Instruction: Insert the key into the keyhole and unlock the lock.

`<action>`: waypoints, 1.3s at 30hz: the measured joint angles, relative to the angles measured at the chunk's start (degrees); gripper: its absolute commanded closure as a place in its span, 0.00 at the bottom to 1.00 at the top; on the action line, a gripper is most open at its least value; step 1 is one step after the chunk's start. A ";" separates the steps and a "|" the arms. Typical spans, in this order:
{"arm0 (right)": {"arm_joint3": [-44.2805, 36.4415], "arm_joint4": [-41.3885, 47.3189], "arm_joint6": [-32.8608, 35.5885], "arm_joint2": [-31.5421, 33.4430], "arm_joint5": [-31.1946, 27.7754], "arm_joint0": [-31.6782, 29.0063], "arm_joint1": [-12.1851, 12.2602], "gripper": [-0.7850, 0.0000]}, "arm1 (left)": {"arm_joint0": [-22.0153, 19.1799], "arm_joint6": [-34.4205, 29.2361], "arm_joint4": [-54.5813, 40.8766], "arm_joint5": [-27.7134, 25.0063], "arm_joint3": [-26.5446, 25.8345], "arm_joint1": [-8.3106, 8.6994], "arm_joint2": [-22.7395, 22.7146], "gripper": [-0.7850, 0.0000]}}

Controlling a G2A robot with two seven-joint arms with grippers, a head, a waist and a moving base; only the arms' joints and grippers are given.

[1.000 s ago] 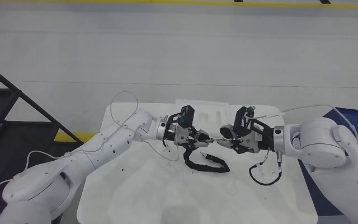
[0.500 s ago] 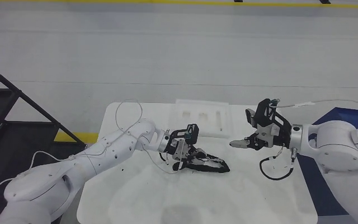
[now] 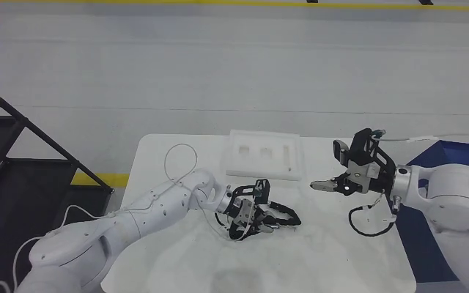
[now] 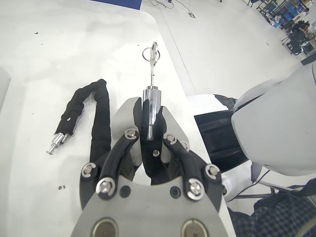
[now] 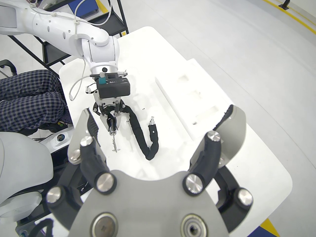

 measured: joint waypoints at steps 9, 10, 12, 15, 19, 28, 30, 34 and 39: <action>5.05 -0.95 -3.58 -5.15 -3.67 3.67 -0.87 0.00 | -5.38 6.22 -0.41 0.00 3.28 0.10 -0.01 0.00; 5.93 -1.14 -4.08 -5.84 -4.37 4.49 -1.01 0.00 | -6.21 7.16 -0.23 0.00 3.66 0.26 -0.04 0.00; 8.19 -1.55 -5.72 -7.47 -6.46 6.71 -1.42 0.00 | -8.40 9.13 0.28 0.00 4.74 0.70 -0.05 0.00; 12.20 -2.26 -8.31 -10.28 -10.19 10.64 -2.18 0.00 | -11.86 11.76 0.89 0.00 5.83 1.42 -0.03 0.00; 18.43 -4.06 -10.51 -14.60 -14.61 17.25 -3.46 0.00 | -16.83 16.56 1.12 0.00 7.07 2.75 -0.53 0.00; 32.22 -6.55 -15.09 -22.27 -22.40 31.80 -6.54 0.00 | -27.11 29.15 6.45 0.00 10.44 5.56 0.01 0.00; 34.20 -6.71 -15.23 -22.95 -23.14 34.29 -6.89 0.00 | -28.29 30.21 7.39 0.00 10.84 6.04 0.02 0.00; 36.40 -5.67 -13.84 -23.90 -23.08 37.59 -7.00 0.00 | -30.06 29.17 6.84 0.00 10.66 6.82 0.00 0.00; 38.60 -2.84 -11.61 -25.16 -23.07 39.95 -6.90 0.00 | -30.72 25.63 3.87 0.00 9.67 7.46 0.00 0.00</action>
